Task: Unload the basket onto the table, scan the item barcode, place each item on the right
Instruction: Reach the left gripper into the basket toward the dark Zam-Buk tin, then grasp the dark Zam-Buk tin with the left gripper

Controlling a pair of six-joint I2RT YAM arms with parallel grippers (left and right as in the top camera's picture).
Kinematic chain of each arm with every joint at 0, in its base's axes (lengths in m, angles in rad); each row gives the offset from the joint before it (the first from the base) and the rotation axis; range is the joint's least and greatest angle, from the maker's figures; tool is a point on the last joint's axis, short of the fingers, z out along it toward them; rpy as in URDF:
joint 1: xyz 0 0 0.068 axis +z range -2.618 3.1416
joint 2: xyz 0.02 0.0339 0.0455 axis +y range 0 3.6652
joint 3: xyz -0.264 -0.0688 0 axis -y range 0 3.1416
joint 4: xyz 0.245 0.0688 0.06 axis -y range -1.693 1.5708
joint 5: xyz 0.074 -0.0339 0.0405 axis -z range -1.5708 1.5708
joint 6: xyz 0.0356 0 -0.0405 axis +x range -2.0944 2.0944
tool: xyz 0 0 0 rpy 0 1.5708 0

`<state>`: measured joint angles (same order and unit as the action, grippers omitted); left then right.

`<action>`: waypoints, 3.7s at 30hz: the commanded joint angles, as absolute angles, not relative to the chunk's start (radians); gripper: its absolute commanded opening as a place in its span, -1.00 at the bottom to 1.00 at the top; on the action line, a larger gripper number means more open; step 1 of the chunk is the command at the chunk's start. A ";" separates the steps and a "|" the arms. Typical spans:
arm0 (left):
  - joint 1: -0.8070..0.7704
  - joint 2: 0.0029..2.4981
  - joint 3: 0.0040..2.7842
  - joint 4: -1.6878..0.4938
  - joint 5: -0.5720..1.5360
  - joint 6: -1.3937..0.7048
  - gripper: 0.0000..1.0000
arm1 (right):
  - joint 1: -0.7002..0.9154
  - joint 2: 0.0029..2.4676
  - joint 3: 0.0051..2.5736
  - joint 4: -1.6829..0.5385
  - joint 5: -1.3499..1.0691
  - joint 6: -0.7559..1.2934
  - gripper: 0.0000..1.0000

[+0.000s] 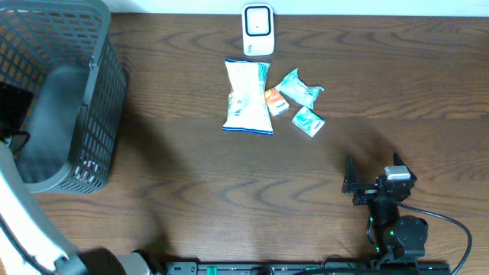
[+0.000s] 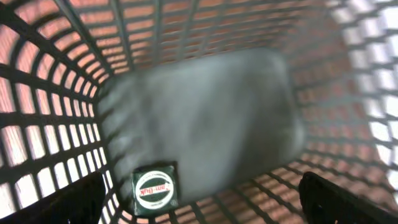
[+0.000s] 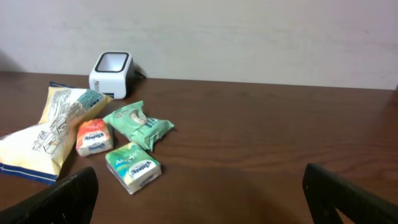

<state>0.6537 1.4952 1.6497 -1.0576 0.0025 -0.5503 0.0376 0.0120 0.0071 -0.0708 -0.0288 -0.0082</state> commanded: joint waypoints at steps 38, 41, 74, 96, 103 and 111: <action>0.671 1.845 1.391 -1.082 0.059 -0.746 0.96 | 0.033 0.009 0.006 -0.075 -0.028 -0.008 0.99; 0.671 1.845 1.350 -1.059 0.060 -0.737 0.95 | 0.033 0.009 0.006 -0.075 -0.028 -0.009 0.98; 0.668 1.964 1.295 -1.033 0.263 -0.516 0.42 | 0.033 0.009 0.006 -0.075 -0.028 -0.009 0.99; 0.669 1.918 1.400 -1.073 0.303 -0.516 0.01 | 0.033 0.009 0.006 -0.075 -0.028 -0.009 0.99; 0.669 1.811 1.536 -1.134 0.324 -0.516 0.01 | 0.033 0.009 0.006 -0.075 -0.028 -0.009 0.99; 0.668 1.593 1.668 -1.124 0.416 -0.517 0.01 | 0.033 0.009 0.006 -0.075 -0.028 -0.009 0.99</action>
